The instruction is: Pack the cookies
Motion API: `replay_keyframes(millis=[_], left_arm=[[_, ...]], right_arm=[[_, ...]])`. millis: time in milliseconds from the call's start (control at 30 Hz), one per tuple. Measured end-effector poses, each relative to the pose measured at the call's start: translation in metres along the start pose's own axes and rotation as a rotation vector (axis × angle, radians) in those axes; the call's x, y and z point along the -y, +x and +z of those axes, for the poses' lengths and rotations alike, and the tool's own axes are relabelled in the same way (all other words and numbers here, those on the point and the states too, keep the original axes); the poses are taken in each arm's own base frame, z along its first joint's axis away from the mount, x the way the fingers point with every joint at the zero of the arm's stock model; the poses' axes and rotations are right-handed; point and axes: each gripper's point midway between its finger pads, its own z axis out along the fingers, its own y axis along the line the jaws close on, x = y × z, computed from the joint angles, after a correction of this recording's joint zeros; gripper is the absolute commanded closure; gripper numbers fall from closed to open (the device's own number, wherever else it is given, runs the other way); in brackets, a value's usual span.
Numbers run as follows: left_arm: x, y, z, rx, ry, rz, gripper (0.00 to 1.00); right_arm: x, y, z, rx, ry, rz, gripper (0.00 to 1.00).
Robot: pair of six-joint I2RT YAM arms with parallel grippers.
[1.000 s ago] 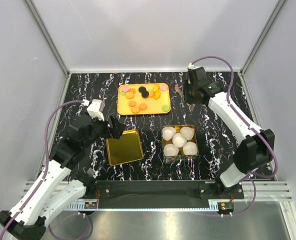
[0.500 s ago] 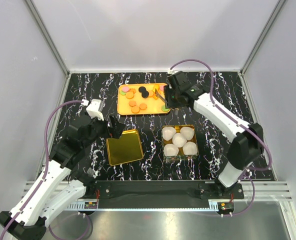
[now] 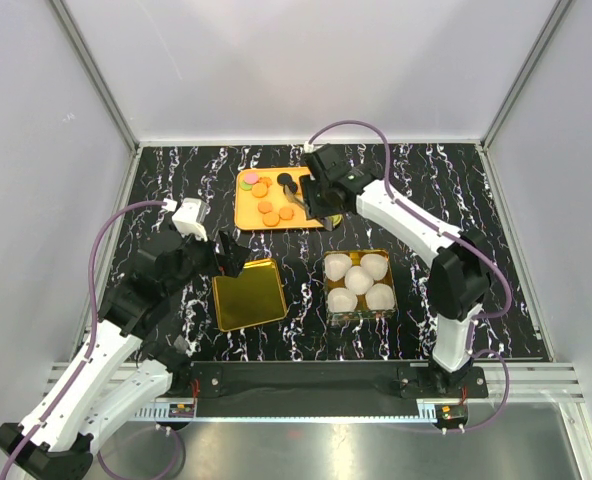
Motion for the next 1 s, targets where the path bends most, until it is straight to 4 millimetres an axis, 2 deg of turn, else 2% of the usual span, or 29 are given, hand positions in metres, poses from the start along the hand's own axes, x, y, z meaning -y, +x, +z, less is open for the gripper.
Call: replay_keyframes(millis=[200, 333, 800, 1000], left_arm=[[0.000, 0.000, 0.000, 0.000, -0.001, -0.001, 0.01], [0.000, 0.000, 0.000, 0.000, -0.001, -0.001, 0.01], [0.000, 0.000, 0.000, 0.000, -0.001, -0.001, 0.01], [0.000, 0.000, 0.000, 0.001, -0.002, -0.001, 0.01]], right_arm=[[-0.026, 0.011, -0.004, -0.012, -0.035, -0.033, 0.48], [-0.034, 0.016, -0.003, -0.021, -0.043, -0.042, 0.48], [-0.032, 0.034, 0.021, -0.083, -0.016, -0.054, 0.47], [-0.031, 0.036, 0.023, -0.089, -0.013, -0.055, 0.48]])
